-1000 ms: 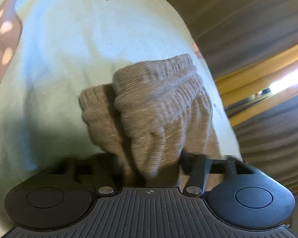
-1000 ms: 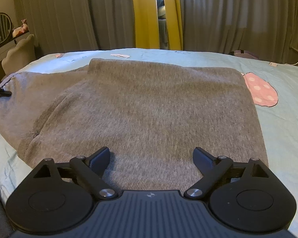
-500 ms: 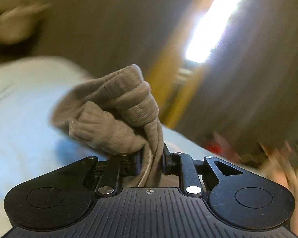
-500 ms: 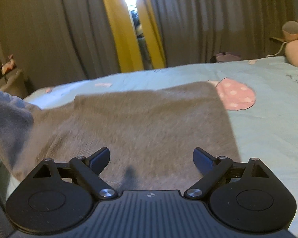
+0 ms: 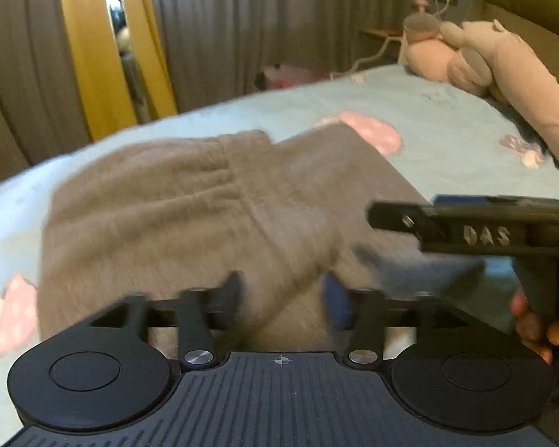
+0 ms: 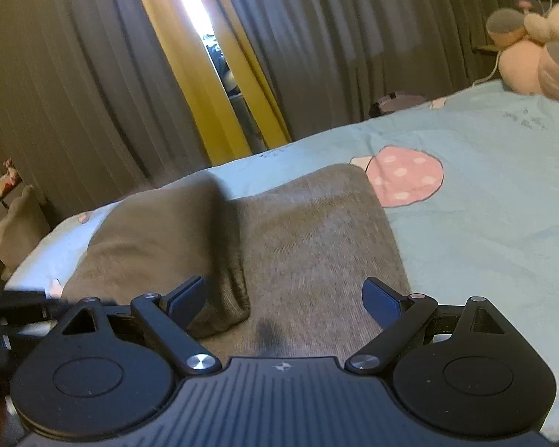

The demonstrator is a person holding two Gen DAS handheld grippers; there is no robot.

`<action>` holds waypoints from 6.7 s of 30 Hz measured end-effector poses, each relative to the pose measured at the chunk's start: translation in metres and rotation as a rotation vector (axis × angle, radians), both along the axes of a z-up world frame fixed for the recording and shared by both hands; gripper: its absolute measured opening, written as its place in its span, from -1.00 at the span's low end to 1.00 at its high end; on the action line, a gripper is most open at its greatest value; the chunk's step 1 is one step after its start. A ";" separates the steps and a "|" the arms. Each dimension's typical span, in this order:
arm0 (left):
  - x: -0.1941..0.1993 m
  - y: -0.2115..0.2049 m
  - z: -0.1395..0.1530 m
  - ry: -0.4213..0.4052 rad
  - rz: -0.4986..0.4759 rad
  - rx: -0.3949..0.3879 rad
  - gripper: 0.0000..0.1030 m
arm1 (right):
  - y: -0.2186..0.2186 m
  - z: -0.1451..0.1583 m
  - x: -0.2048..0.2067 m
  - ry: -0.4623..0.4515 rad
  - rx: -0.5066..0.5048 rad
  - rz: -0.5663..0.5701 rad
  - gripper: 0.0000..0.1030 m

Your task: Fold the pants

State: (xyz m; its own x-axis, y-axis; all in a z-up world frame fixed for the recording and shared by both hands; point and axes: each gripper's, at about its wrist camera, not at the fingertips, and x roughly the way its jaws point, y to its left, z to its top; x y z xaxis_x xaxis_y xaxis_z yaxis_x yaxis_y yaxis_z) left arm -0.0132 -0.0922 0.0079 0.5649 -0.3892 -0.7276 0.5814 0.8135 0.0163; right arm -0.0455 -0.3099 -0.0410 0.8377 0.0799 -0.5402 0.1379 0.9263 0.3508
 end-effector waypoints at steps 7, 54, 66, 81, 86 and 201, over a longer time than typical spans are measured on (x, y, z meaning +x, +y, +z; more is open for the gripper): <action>-0.003 0.072 0.019 -0.009 0.260 -0.001 0.79 | -0.005 -0.006 0.003 0.001 0.175 0.065 0.77; 0.056 0.186 -0.023 0.199 0.847 -0.337 0.86 | 0.029 -0.057 0.058 0.097 0.664 -0.151 0.20; 0.054 0.184 -0.021 0.188 0.827 -0.358 0.86 | 0.040 -0.051 0.068 0.113 0.615 -0.161 0.07; 0.039 0.192 -0.009 0.112 0.746 -0.532 0.86 | 0.037 0.058 0.029 -0.174 0.525 -0.015 -0.21; 0.043 0.188 -0.011 0.124 0.748 -0.505 0.86 | 0.007 0.064 0.010 -0.200 0.499 -0.069 -0.21; 0.164 0.080 -0.048 0.412 0.138 -0.345 -0.12 | -0.059 -0.037 0.091 0.175 0.401 0.206 0.27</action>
